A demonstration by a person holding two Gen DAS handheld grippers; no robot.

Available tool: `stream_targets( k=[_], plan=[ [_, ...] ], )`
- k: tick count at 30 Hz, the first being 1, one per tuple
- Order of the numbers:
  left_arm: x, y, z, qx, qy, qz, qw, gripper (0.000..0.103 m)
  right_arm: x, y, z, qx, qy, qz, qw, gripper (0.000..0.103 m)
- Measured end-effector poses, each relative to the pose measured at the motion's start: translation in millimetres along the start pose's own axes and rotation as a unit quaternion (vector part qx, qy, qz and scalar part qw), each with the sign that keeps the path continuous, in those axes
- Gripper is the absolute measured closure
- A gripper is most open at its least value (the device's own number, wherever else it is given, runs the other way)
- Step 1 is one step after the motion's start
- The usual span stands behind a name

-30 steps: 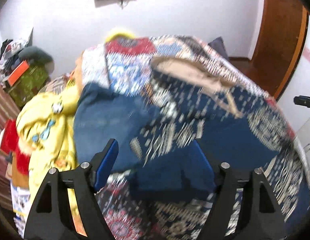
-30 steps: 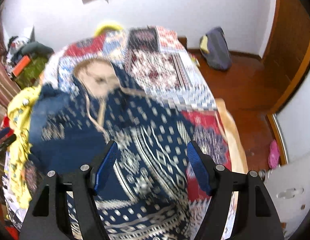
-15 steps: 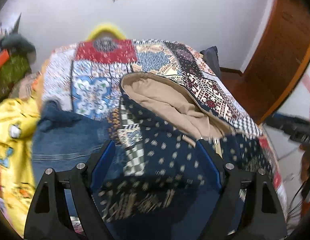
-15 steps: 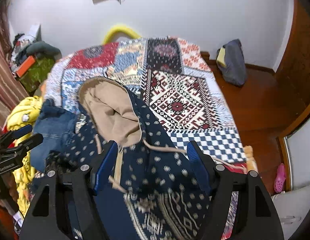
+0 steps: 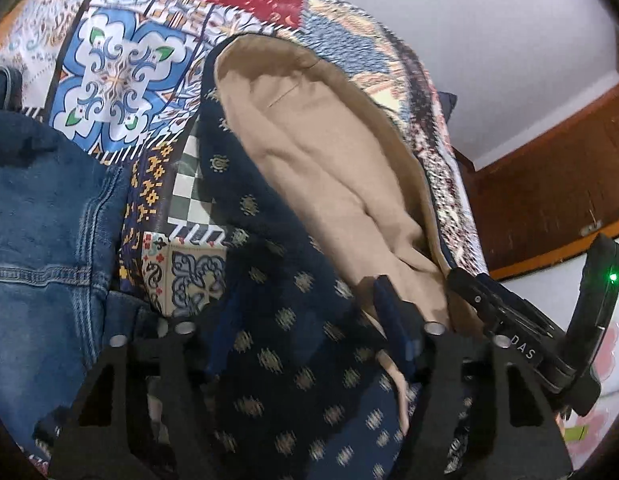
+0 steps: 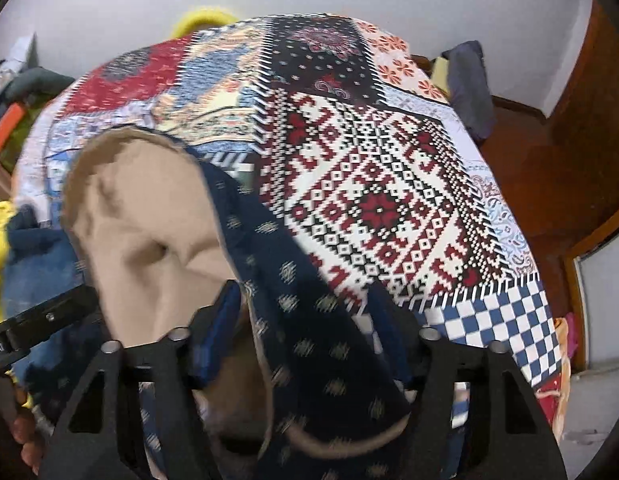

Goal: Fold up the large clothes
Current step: 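Fold the hood toward the jacket hem with the left gripper while the right gripper holds the jacket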

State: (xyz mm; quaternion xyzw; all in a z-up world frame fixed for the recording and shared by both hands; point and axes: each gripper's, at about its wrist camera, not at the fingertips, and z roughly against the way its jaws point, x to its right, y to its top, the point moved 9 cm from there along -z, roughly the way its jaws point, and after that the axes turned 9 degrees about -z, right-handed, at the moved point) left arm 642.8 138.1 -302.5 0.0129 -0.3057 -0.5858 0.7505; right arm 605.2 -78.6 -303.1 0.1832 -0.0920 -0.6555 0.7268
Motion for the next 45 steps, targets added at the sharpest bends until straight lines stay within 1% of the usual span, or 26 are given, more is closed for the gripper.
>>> stream_targets(
  k=[1,3,4,5,7,8,10,11,14,16,17,19,20,21,23,25,27,29,31,36,40,41,42,43,44,45],
  plan=[
    [-2,1,-3,0.001,0.003,-0.002,1.0000,0.056,-1,-1,-6,-0.006,-0.002,0.008,1.000,0.059],
    [-3,1,-6,0.006,0.010,-0.009,0.9999,0.068,0,-4,-12,-0.009,-0.009,0.021,1.000,0.079],
    [-3,2,-6,0.009,0.013,-0.014,0.9998,0.080,1,-6,-14,-0.005,-0.015,0.030,0.999,0.083],
    [-1,2,-6,0.012,0.020,-0.027,0.9994,0.085,1,-8,-14,-0.001,-0.019,0.038,0.999,0.090],
    [4,2,1,0.022,0.040,-0.062,0.9970,0.092,4,-11,-9,0.011,-0.023,0.045,0.999,0.094],
    [6,2,7,0.029,0.049,-0.073,0.9957,0.093,5,-12,-6,0.017,-0.020,0.044,0.999,0.094],
    [14,3,19,0.040,0.058,-0.091,0.9933,0.094,8,-13,12,0.032,-0.009,0.037,0.999,0.095],
    [20,4,29,0.049,0.061,-0.104,0.9915,0.094,8,-16,20,0.015,-0.004,0.040,0.999,0.095],
    [37,6,63,0.077,0.067,-0.140,0.9849,0.095,11,-13,63,0.045,0.018,0.037,0.998,0.095],
    [58,3,90,0.096,0.067,-0.175,0.9776,0.096,14,-14,94,0.060,0.035,0.038,0.997,0.095],
    [63,0,98,0.101,0.068,-0.186,0.9750,0.096,17,-18,113,0.068,0.044,0.037,0.996,0.095],
    [83,-16,125,0.113,0.069,-0.225,0.9653,0.096,20,-25,137,0.074,0.058,0.039,0.995,0.095],
    [86,-20,131,0.115,0.067,-0.234,0.9629,0.096,22,-33,149,0.077,0.064,0.042,0.994,0.095],
    [94,-34,142,0.115,0.065,-0.252,0.9587,0.096,25,-43,161,0.079,0.068,0.046,0.993,0.096],
    [100,-57,155,0.111,0.063,-0.271,0.9542,0.096,32,-65,177,0.075,0.075,0.052,0.993,0.096],
    [101,-83,159,0.099,0.057,-0.277,0.9541,0.096,39,-92,188,0.065,0.080,0.058,0.993,0.096],
    [95,-105,156,0.082,0.053,-0.275,0.9564,0.096,45,-115,189,0.051,0.084,0.062,0.993,0.096],
    [88,-129,151,0.063,0.057,-0.275,0.9577,0.096,50,-137,190,0.039,0.086,0.061,0.994,0.096],
    [77,-158,139,0.038,0.063,-0.274,0.9588,0.096,59,-158,188,0.032,0.075,0.059,0.995,0.097],
    [51,-197,112,0.002,0.091,-0.254,0.9629,0.094,90,-183,167,0.010,0.042,0.044,0.998,0.097],
    [46,-217,108,-0.016,0.085,-0.236,0.9678,0.089,98,-191,170,0.011,0.028,0.048,0.998,0.096],
    [44,-219,108,-0.018,0.085,-0.236,0.9677,0.087,97,-190,172,0.009,0.026,0.052,0.998,0.094],
    [44,-220,111,-0.020,0.087,-0.239,0.9669,0.086,95,-188,176,0.006,0.025,0.055,0.998,0.090],
    [44,-218,116,-0.017,0.090,-0.241,0.9662,0.082,91,-184,180,0.004,0.027,0.057,0.998,0.086],
    [44,-215,122,-0.010,0.092,-0.243,0.9656,0.077,90,-186,183,0.008,0.029,0.057,0.998,0.075],
    [45,-211,129,0.000,0.092,-0.243,0.9657,0.074,86,-183,188,0.018,0.034,0.058,0.998,0.060]
  ],
)
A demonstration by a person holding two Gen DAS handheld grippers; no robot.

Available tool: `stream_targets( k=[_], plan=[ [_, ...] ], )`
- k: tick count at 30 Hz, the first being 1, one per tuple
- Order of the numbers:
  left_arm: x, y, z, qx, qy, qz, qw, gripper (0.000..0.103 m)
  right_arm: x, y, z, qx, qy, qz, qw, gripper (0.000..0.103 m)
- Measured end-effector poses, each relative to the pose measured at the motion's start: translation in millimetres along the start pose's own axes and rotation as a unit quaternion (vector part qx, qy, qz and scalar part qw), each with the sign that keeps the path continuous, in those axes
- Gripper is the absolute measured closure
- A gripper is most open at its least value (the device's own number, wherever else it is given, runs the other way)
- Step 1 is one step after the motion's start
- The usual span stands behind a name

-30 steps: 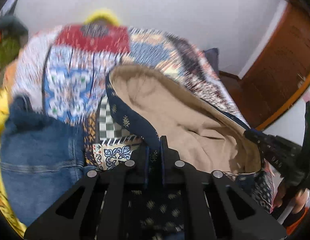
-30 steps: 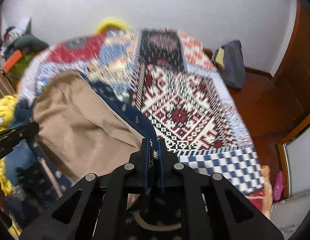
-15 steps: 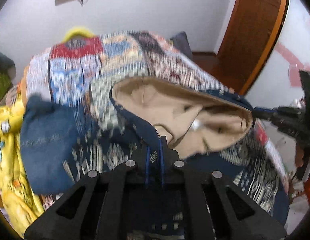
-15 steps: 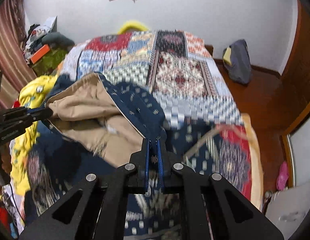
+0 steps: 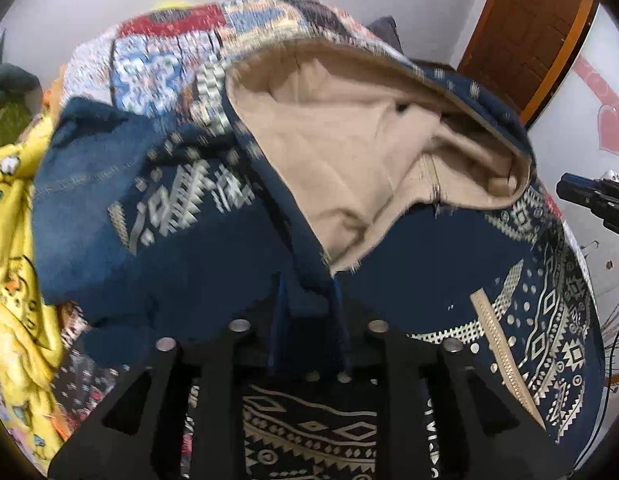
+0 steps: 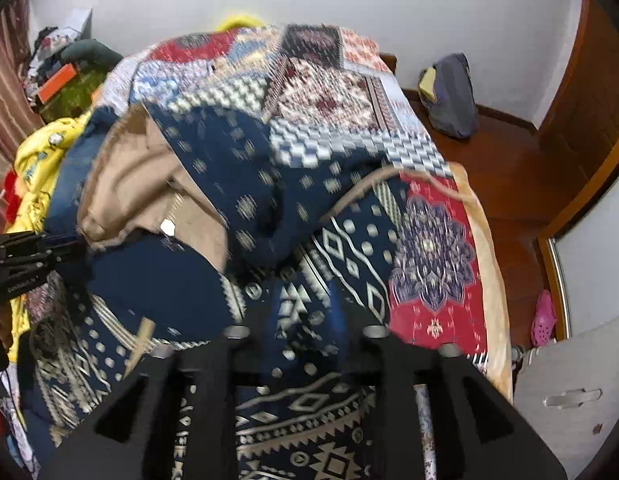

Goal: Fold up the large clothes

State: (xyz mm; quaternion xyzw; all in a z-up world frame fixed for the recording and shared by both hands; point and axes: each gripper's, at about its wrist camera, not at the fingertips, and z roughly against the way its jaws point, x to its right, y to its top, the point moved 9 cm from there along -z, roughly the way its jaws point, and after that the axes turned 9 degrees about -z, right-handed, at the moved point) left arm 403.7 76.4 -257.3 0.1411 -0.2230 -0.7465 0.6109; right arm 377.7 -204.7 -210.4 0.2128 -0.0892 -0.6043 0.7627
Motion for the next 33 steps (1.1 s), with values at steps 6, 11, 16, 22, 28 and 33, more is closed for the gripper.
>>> stream_targets(
  k=[6,11,16,22,28,33],
  plan=[
    [-34,39,29,0.062,0.012,0.031,0.9975,0.054,-29,31,8,0.050,0.029,0.008,0.998,0.035],
    [-60,67,9,0.056,0.014,0.051,0.9970,0.054,-63,47,-18,0.033,0.049,0.025,0.998,0.035],
    [-66,86,-31,0.035,0.009,0.046,0.9983,0.054,-100,58,-52,0.024,0.043,0.070,0.996,0.035],
    [-61,97,-65,0.033,-0.005,0.048,0.9983,0.054,-114,70,-91,0.016,0.016,0.093,0.995,0.035],
    [-54,117,-72,0.047,0.000,0.034,0.9983,0.078,-101,80,-99,0.015,0.059,0.030,0.998,0.056],
    [-34,128,-40,0.076,-0.009,0.013,0.9970,0.098,-90,78,-79,0.017,0.092,-0.006,0.996,0.091]
  ],
)
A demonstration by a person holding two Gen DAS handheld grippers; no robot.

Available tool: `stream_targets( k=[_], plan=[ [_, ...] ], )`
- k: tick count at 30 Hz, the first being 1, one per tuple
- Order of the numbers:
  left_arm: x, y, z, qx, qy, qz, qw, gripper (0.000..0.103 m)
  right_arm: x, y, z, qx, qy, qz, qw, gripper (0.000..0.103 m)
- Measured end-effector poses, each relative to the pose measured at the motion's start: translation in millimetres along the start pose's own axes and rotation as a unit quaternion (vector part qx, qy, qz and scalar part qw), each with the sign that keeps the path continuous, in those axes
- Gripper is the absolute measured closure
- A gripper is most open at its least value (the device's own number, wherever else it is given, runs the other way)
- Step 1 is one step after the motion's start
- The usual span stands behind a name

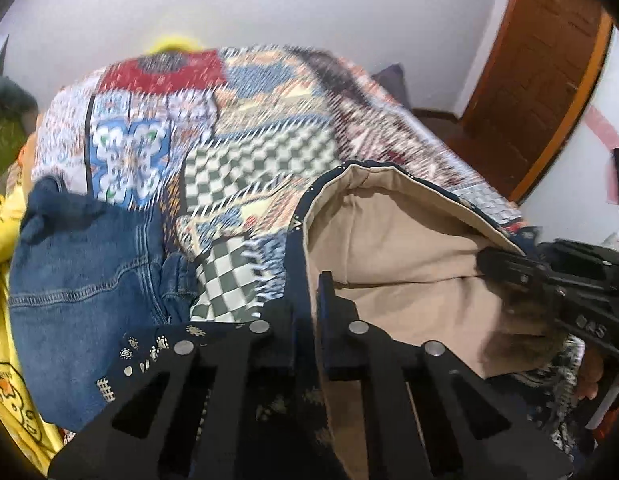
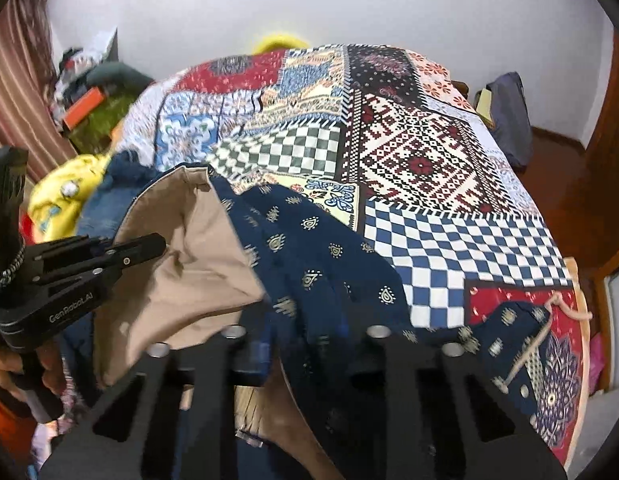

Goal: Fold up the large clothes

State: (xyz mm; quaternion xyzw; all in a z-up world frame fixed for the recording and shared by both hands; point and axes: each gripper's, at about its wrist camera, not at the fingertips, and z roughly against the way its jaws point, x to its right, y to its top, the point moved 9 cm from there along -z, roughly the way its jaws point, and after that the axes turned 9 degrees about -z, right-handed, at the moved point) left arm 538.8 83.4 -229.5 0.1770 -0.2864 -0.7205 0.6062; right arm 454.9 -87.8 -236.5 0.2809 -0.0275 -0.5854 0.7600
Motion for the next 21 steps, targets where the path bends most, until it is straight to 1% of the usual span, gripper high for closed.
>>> stream_targets(
  k=[4,6,11,13,16,20,21],
  plan=[
    [29,10,46,0.036,-0.022,-0.030,0.9987,0.098,-1,-4,38,0.013,0.028,-0.016,0.999,0.092],
    [44,11,66,0.046,-0.022,-0.052,0.9973,0.098,-3,-9,56,0.019,0.035,-0.012,0.999,0.093],
    [82,-4,114,0.062,-0.023,-0.103,0.9925,0.098,-8,-29,100,0.026,0.054,-0.006,0.998,0.093],
    [93,-15,127,0.061,-0.021,-0.116,0.9911,0.098,-9,-40,112,0.023,0.058,-0.001,0.998,0.093],
    [103,-34,139,0.052,-0.025,-0.121,0.9910,0.098,-13,-62,125,0.011,0.059,0.006,0.998,0.093],
    [113,-68,145,0.024,-0.047,-0.121,0.9913,0.098,-10,-94,132,-0.008,0.051,0.015,0.999,0.093],
    [115,-80,144,0.011,-0.054,-0.120,0.9913,0.098,-9,-100,132,-0.014,0.051,0.015,0.998,0.093]
  ],
)
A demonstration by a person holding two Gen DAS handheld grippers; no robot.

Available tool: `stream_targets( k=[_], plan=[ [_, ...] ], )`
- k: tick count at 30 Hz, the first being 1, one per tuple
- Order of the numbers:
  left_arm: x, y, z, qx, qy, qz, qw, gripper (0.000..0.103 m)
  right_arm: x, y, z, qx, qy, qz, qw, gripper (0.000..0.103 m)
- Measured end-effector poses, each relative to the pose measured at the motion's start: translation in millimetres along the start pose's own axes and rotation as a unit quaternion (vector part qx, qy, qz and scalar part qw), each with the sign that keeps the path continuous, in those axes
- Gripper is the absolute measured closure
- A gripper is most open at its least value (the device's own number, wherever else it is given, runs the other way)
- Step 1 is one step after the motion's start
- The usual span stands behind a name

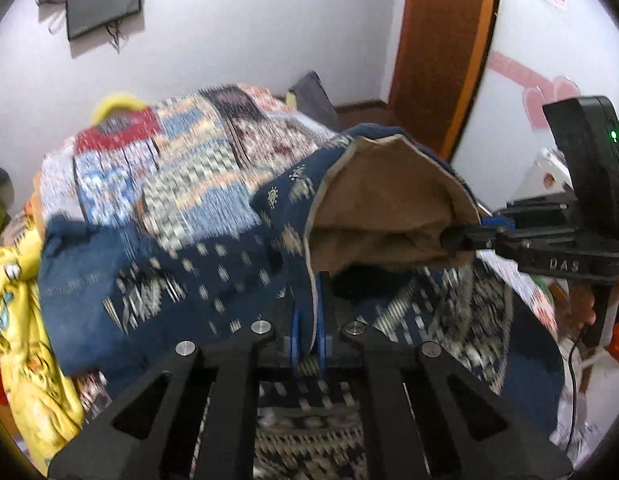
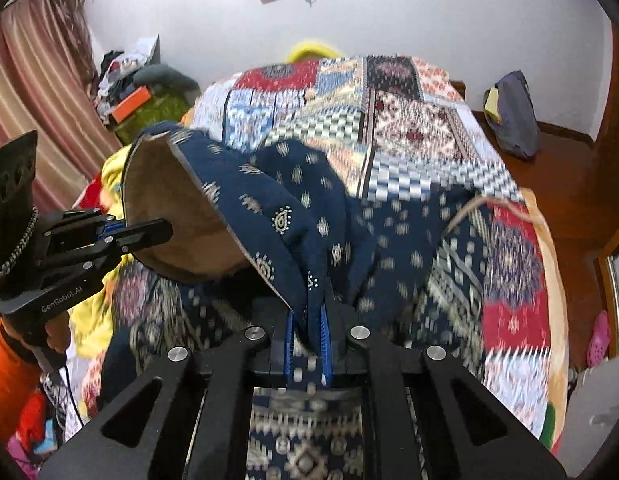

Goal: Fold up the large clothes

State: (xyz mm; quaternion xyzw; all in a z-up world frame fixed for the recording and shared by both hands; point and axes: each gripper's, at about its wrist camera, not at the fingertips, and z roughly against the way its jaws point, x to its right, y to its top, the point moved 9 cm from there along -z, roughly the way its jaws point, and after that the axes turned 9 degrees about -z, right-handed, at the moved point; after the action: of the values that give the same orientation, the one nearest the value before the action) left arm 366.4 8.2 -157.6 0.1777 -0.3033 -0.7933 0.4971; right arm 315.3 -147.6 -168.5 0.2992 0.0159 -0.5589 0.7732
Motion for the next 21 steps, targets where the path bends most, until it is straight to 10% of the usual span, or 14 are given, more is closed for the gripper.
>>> stream_targets(
  k=[13,21],
  plan=[
    [25,-78,22,-0.057,-0.025,-0.003,0.9981,0.095,7,-53,24,-0.032,0.003,0.013,0.999,0.089],
    [6,-44,51,0.001,0.026,-0.004,0.9997,0.063,14,-37,25,-0.010,-0.030,0.008,0.999,0.080]
  ],
)
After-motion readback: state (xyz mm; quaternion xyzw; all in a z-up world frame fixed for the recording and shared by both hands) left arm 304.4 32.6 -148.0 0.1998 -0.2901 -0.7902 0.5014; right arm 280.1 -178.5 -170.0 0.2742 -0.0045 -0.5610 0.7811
